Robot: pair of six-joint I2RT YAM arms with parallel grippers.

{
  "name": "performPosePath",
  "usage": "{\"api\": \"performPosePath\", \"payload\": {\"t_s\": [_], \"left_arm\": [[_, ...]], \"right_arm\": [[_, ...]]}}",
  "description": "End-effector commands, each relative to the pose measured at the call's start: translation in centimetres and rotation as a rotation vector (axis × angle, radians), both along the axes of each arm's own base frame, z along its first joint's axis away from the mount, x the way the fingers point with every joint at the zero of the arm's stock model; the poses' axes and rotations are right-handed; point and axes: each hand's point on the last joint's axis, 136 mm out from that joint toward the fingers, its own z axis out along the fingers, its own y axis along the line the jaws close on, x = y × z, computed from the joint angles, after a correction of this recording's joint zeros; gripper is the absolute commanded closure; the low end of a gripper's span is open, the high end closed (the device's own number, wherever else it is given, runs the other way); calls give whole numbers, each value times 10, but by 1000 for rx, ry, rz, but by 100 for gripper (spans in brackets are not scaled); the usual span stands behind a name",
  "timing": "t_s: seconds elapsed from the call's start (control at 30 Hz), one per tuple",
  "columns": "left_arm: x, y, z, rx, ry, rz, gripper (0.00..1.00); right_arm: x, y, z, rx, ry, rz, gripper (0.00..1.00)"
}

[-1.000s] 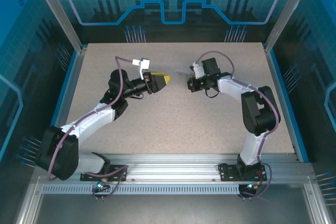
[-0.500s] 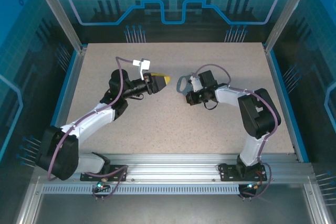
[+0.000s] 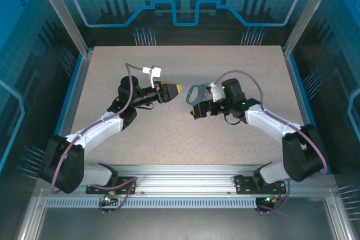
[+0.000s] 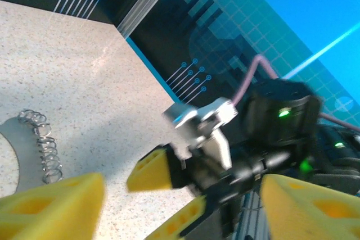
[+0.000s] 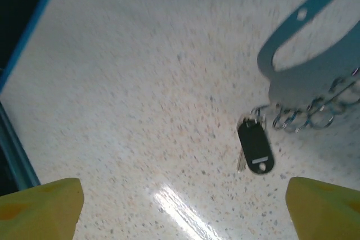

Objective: Put the keys on the keyring

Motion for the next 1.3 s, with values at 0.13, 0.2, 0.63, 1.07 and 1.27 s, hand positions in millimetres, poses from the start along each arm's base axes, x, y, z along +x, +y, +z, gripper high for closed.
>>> {"api": "performPosePath", "payload": {"t_s": [0.13, 0.2, 0.63, 1.07, 1.27], "left_arm": [[5, 34, 4, 101, -47, 177, 1], [8, 53, 2, 154, -59, 275, 1], [18, 198, -12, 595, -338, 896, 1], [36, 235, -136, 755, -236, 936, 1], [54, 233, -170, 718, -188, 840, 1]], "right_arm": [[16, -58, 35, -51, -74, -225, 0], [24, -82, 44, -79, -101, -328, 0], [62, -223, 35, -355, -274, -877, 0], [69, -247, -30, -479, -428, -850, 0], [72, -219, -32, -376, -583, -692, 0]]}}
